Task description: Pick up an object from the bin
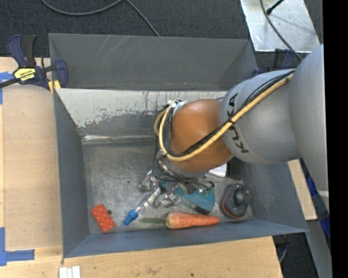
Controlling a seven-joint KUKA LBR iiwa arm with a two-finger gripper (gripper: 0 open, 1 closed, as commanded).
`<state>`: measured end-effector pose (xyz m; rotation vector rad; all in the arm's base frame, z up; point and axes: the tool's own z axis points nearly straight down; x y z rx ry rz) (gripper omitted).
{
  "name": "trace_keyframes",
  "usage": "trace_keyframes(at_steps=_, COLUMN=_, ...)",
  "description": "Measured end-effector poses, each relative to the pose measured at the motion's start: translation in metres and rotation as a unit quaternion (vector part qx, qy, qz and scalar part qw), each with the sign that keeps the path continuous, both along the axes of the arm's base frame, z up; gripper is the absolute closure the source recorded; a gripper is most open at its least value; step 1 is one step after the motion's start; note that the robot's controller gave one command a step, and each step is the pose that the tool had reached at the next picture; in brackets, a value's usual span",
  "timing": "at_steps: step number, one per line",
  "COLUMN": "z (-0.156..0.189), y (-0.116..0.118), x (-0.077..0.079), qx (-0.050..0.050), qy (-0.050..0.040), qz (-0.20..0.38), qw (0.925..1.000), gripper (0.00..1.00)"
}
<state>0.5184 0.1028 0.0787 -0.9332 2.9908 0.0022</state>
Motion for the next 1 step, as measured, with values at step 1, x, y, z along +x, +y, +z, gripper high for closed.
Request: trace_keyframes(at_steps=1, z=0.0, y=0.0, x=0.0, qx=0.0, qy=0.0, qz=0.0, qw=1.0, gripper=1.0)
